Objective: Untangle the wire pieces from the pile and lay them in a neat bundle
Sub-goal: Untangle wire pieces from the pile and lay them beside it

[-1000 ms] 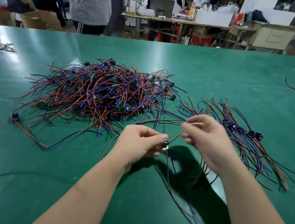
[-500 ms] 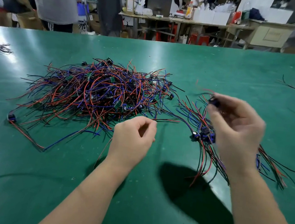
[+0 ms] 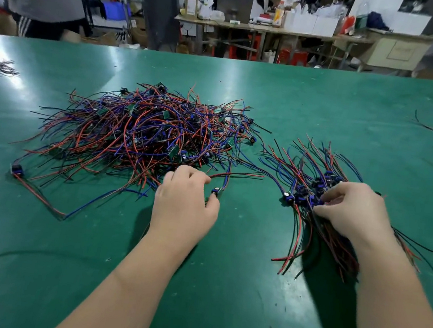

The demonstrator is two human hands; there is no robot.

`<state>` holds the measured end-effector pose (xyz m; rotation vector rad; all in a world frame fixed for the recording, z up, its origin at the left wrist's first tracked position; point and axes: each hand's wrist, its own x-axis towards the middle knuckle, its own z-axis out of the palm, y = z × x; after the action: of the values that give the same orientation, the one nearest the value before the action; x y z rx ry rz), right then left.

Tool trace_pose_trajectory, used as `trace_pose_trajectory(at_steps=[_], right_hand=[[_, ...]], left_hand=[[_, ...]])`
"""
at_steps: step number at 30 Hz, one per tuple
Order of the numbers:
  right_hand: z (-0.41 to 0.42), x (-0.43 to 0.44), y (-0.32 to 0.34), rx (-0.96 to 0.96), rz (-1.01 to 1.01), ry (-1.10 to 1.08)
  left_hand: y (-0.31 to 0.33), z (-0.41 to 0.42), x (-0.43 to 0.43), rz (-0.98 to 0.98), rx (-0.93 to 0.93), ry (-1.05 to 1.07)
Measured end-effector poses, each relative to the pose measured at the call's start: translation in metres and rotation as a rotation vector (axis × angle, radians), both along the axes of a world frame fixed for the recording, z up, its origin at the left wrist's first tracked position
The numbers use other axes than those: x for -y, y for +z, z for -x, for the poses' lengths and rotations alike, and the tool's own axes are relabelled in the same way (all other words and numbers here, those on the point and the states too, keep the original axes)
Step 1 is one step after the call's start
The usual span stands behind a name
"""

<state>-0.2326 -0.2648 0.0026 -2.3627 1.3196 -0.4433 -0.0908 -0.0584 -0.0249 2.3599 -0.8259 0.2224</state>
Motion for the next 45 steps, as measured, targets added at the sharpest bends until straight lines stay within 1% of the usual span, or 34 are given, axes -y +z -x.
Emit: trace_pose_trajectory(at_steps=[3, 5, 6, 7, 9, 10, 11, 12, 13, 14, 15, 16, 17, 18, 19, 20, 22, 24, 25, 28, 30, 32, 33, 34, 37, 39, 40, 42, 45], right_hand=[[-0.002, 0.0, -0.002, -0.069, -0.029, 0.038], [-0.002, -0.001, -0.002, -0.059, 0.003, 0.046], [-0.003, -0.002, -0.001, -0.023, 0.046, 0.041], [-0.003, -0.002, 0.0, 0.049, 0.102, 0.023], [-0.004, -0.006, 0.005, 0.268, 0.206, -0.02], [-0.005, -0.01, 0.007, 0.373, 0.23, -0.021], [-0.008, -0.016, 0.009, 0.452, 0.213, -0.004], [-0.011, -0.021, 0.01, 0.504, 0.152, 0.034], [-0.015, -0.029, 0.009, 0.533, 0.043, 0.086], [-0.02, -0.036, 0.008, 0.54, -0.118, 0.15], [-0.023, -0.044, 0.007, 0.523, -0.328, 0.222], [-0.026, -0.051, 0.005, 0.473, -0.563, 0.295], [-0.027, -0.057, 0.003, 0.383, -0.778, 0.359], [-0.029, -0.063, 0.0, 0.296, -0.939, 0.408], [-0.031, -0.068, -0.003, 0.269, -1.049, 0.434], [-0.033, -0.072, -0.006, 0.31, -1.118, 0.433], [-0.039, -0.074, -0.008, 0.532, -1.195, 0.379], [-0.041, -0.073, -0.004, 0.739, -1.212, 0.334], [-0.041, -0.071, -0.002, 0.798, -1.211, 0.326], [-0.037, -0.067, 0.001, 0.879, -1.185, 0.314], [-0.034, -0.064, 0.002, 0.907, -1.169, 0.309], [-0.033, -0.061, 0.003, 0.951, -1.163, 0.321], [-0.033, -0.059, 0.004, 0.977, -1.17, 0.331], [-0.033, -0.057, 0.004, 0.999, -1.178, 0.343], [-0.033, -0.057, 0.003, 1.024, -1.174, 0.402], [-0.034, -0.061, 0.002, 1.011, -1.186, 0.453], [-0.035, -0.063, 0.002, 0.996, -1.19, 0.475], [-0.035, -0.066, 0.001, 0.955, -1.175, 0.498], [-0.037, -0.068, -0.002, 0.906, -1.106, 0.481]], left_hand=[[-0.003, -0.002, -0.002, -0.174, -0.089, 0.004], [-0.001, -0.003, -0.002, -0.204, -0.087, -0.009], [0.0, -0.003, -0.002, -0.201, -0.064, -0.002], [0.002, -0.003, -0.003, -0.2, -0.034, 0.008], [0.003, -0.002, -0.002, -0.199, 0.016, 0.023], [0.002, -0.001, -0.002, -0.194, 0.026, 0.025], [0.001, -0.001, -0.001, -0.193, 0.026, 0.024], [0.0, -0.001, 0.0, -0.197, 0.02, 0.019], [0.0, -0.001, 0.0, -0.2, 0.005, 0.011], [-0.001, 0.0, 0.001, -0.191, -0.016, 0.001], [-0.001, 0.0, 0.001, -0.163, -0.04, -0.01], [0.0, 0.0, 0.001, -0.11, -0.059, -0.026], [0.001, 0.001, 0.001, -0.032, -0.07, -0.054], [0.003, 0.002, 0.001, 0.064, -0.072, -0.098], [0.006, 0.004, 0.001, 0.158, -0.071, -0.152], [0.009, 0.007, 0.002, 0.237, -0.072, -0.207], [0.014, 0.014, 0.004, 0.322, -0.074, -0.281], [0.015, 0.02, 0.006, 0.319, -0.045, -0.323], [0.014, 0.022, 0.006, 0.302, -0.018, -0.344], [0.009, 0.021, 0.006, 0.231, 0.018, -0.405], [0.006, 0.02, 0.006, 0.19, -0.011, -0.438], [0.005, 0.021, 0.005, 0.179, -0.108, -0.434], [0.007, 0.023, 0.005, 0.19, -0.194, -0.417], [0.01, 0.025, 0.006, 0.221, -0.318, -0.396], [0.019, 0.025, 0.011, 0.372, -0.807, -0.298], [0.023, 0.026, 0.011, 0.446, -1.021, -0.32], [0.023, 0.026, 0.01, 0.492, -1.091, -0.34], [0.024, 0.026, 0.009, 0.585, -1.167, -0.348], [0.024, 0.025, 0.009, 0.638, -1.163, -0.307]])
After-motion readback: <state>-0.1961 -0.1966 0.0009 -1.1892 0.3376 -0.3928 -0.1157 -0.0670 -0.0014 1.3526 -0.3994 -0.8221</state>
